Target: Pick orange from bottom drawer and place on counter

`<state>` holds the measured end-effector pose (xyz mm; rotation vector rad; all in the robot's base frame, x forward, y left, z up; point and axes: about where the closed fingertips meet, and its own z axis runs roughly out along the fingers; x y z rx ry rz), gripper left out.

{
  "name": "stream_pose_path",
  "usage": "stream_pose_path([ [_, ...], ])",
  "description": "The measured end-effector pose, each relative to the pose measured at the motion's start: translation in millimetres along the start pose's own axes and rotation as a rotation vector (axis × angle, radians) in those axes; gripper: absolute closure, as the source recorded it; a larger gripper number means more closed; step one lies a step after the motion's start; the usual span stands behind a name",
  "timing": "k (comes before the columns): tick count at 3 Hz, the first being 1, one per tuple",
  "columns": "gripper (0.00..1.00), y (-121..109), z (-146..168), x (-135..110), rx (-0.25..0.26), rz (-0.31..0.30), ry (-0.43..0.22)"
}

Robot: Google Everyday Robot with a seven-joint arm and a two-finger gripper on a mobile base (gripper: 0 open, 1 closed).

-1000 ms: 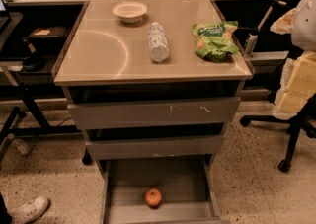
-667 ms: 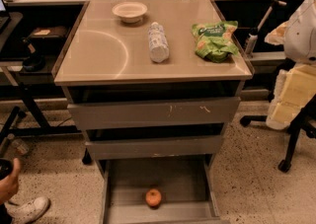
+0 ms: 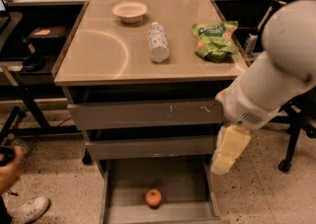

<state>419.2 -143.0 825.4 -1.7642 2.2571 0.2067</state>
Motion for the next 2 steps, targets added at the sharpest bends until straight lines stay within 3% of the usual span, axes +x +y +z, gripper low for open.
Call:
stream_pose_path([
  [1, 0.00, 17.9, 83.0, -0.3, -0.120, 0.025, -0.002],
  [2, 0.00, 18.0, 83.0, -0.3, -0.120, 0.025, -0.002],
])
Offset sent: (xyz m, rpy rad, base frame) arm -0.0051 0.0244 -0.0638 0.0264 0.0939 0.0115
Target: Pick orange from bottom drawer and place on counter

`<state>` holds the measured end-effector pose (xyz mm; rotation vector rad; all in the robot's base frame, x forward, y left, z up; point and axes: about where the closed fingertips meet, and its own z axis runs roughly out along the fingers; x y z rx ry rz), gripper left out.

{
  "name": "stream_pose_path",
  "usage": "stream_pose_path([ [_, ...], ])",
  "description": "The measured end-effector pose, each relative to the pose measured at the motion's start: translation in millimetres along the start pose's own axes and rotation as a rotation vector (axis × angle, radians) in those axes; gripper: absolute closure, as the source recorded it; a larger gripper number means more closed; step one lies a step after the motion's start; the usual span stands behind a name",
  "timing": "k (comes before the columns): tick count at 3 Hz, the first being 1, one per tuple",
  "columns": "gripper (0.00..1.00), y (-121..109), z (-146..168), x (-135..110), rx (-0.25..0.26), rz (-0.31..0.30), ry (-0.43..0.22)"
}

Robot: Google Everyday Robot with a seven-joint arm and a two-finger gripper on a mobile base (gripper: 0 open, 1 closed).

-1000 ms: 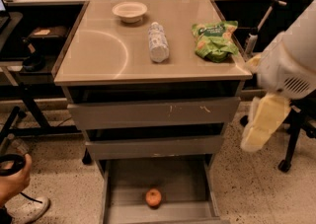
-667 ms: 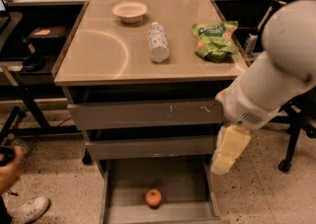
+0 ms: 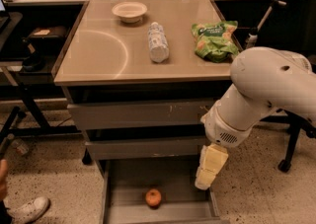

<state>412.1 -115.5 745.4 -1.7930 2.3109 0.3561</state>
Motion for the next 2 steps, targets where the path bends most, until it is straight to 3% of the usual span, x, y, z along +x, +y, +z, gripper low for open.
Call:
stream_pose_path([
  [1, 0.00, 4.8, 34.4, -4.1, -0.054, 0.009, -0.033],
  [2, 0.00, 15.3, 101.0, -13.2, -0.142, 0.037, -0.077],
])
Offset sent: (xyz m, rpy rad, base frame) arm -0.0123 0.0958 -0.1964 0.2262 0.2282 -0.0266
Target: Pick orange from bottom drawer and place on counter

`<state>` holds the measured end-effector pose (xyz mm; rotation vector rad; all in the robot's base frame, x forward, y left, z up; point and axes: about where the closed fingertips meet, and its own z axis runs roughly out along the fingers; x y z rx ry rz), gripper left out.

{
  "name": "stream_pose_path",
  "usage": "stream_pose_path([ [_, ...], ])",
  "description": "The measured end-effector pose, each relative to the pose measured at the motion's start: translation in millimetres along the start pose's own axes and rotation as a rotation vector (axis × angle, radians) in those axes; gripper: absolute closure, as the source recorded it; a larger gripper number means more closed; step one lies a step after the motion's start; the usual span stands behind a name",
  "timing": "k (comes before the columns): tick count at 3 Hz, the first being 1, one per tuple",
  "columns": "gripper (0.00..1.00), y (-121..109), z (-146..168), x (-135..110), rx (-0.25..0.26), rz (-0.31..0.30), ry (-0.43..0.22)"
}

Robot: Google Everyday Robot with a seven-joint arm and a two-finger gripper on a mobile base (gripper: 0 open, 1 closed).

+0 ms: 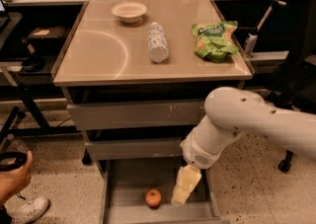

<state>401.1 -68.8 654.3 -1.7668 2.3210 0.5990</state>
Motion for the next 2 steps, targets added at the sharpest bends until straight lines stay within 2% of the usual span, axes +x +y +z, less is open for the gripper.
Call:
stream_pose_path([
  [1, 0.00, -14.5, 78.6, -4.3, -0.072, 0.048, -0.060],
  [2, 0.00, -14.5, 78.6, -4.3, -0.072, 0.048, -0.060],
])
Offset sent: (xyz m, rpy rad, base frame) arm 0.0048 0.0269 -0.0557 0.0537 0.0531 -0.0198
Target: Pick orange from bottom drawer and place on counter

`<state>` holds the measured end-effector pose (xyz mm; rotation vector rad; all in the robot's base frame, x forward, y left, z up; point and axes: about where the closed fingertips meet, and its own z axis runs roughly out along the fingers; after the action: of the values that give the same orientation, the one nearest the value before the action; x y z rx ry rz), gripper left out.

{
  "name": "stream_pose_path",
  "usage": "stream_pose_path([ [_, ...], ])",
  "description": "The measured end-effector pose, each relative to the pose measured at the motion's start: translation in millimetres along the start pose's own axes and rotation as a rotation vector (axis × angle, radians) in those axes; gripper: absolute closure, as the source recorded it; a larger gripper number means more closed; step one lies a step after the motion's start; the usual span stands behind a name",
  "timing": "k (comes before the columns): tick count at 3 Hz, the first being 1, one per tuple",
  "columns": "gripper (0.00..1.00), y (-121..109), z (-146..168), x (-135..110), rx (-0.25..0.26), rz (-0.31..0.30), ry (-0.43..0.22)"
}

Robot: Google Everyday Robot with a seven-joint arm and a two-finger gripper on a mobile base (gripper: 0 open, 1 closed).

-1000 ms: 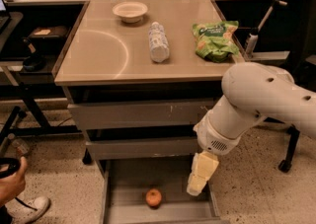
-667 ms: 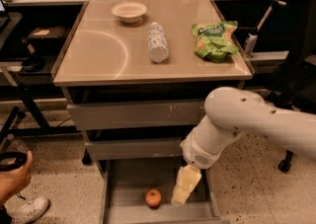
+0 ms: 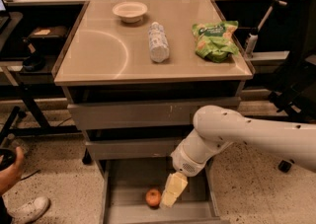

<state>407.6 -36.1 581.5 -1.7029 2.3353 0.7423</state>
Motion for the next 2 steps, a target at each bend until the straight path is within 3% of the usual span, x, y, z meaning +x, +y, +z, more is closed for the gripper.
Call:
stream_pose_path([
  [1, 0.00, -20.9, 23.9, 7.0, 0.005, 0.054, -0.059],
  [2, 0.00, -59.1, 56.4, 15.4, 0.013, 0.104, -0.146],
])
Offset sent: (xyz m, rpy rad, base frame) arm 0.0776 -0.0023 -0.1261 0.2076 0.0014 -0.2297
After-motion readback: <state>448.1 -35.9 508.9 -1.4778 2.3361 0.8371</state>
